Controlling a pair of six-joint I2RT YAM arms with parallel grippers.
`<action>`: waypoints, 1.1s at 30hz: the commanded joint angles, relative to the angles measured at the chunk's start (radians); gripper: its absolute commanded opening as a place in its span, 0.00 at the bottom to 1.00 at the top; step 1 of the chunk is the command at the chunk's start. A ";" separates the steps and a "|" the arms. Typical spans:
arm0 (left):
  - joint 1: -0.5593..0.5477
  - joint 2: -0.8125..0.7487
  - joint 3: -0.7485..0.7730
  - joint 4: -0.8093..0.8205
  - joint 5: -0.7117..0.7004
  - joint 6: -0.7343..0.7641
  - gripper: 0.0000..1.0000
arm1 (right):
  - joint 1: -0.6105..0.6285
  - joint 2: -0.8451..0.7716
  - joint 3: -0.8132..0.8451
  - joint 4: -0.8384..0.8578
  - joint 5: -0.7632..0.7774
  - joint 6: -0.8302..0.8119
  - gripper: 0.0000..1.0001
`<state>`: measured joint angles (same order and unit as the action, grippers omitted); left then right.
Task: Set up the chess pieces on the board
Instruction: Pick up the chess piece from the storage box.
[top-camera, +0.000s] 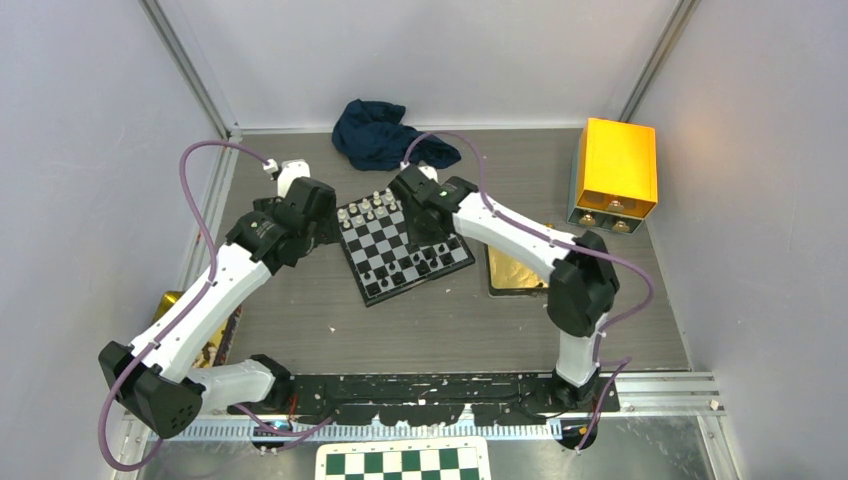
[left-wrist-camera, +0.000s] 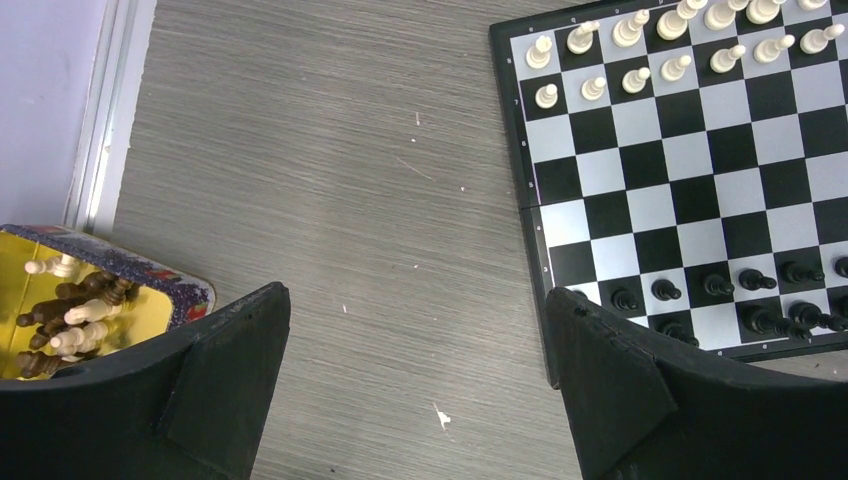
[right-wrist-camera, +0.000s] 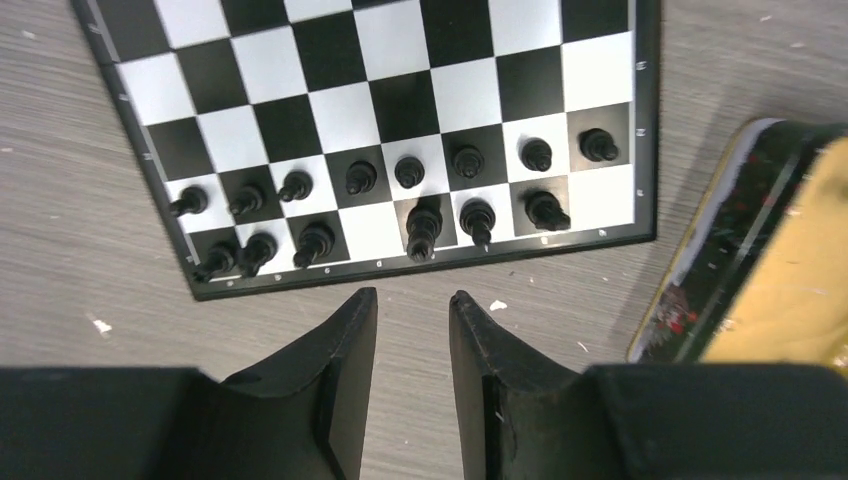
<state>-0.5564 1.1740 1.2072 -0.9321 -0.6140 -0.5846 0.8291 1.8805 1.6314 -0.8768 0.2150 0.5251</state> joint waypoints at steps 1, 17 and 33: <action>-0.004 0.009 0.023 0.039 -0.034 -0.027 1.00 | -0.027 -0.167 0.051 -0.053 0.085 -0.008 0.38; -0.004 0.054 0.035 0.050 -0.021 -0.039 1.00 | -0.457 -0.432 -0.347 0.041 0.112 0.021 0.54; -0.004 0.083 0.053 0.052 -0.027 -0.010 1.00 | -0.573 -0.265 -0.452 0.227 0.023 0.015 0.56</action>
<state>-0.5564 1.2510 1.2114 -0.9237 -0.6189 -0.6006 0.2714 1.5864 1.1778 -0.7410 0.2531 0.5446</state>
